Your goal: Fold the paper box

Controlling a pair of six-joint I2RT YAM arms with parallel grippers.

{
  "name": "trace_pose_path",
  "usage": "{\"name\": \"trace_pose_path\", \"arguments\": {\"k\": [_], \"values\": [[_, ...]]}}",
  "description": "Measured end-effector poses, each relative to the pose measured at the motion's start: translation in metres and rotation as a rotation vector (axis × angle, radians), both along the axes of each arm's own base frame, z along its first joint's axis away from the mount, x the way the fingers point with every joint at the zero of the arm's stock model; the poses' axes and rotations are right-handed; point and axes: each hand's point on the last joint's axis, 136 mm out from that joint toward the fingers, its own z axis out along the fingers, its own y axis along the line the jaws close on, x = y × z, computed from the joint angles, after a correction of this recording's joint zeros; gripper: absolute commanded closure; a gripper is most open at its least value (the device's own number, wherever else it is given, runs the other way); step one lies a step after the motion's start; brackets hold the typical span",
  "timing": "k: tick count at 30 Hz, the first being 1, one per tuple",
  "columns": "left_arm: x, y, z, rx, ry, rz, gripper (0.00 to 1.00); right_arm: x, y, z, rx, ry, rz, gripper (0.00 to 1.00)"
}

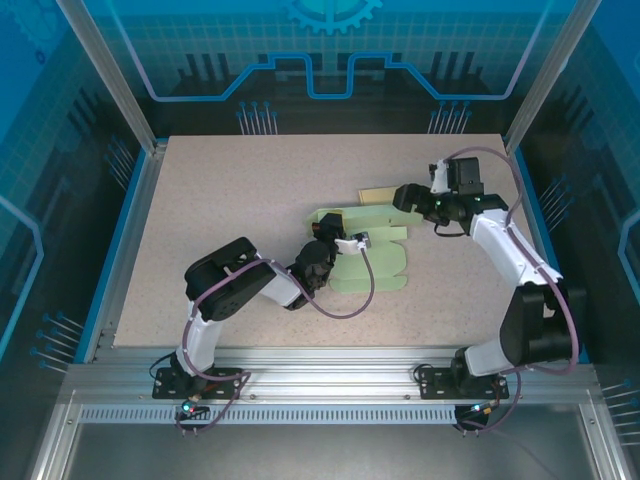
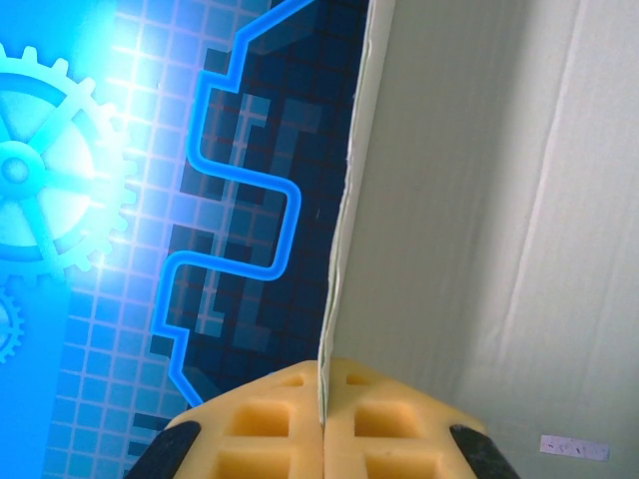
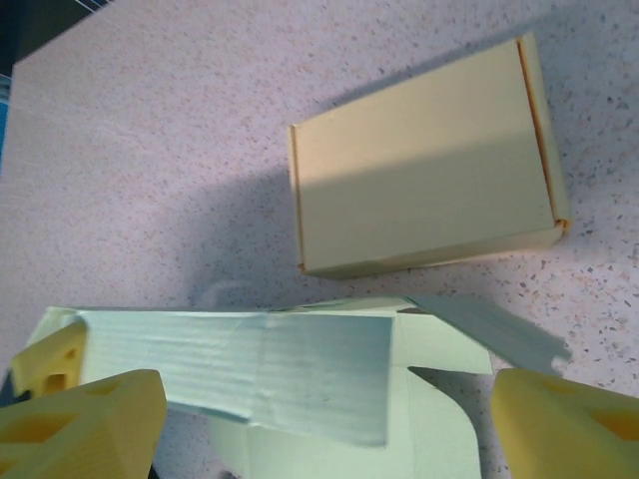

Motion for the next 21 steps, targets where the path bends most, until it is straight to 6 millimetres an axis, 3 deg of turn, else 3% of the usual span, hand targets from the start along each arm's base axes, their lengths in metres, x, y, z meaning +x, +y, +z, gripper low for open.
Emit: {"name": "trace_pose_path", "arguments": {"k": [4,9,16,21], "values": [[0.000,0.000,-0.001,0.001,0.001,0.000,0.93,-0.001,0.007,0.019,-0.008,-0.049,0.016,0.14],[0.001,-0.001,-0.001,0.000,0.000,0.000,0.93,-0.004,0.022,0.021,-0.009,-0.053,0.054,0.15],[0.001,-0.001,-0.001,-0.001,0.000,0.004,0.93,-0.005,0.041,0.001,-0.023,0.000,0.099,0.16],[0.002,0.000,-0.001,-0.001,0.000,0.008,0.93,-0.005,0.042,-0.009,-0.035,0.018,0.098,0.15]]}}
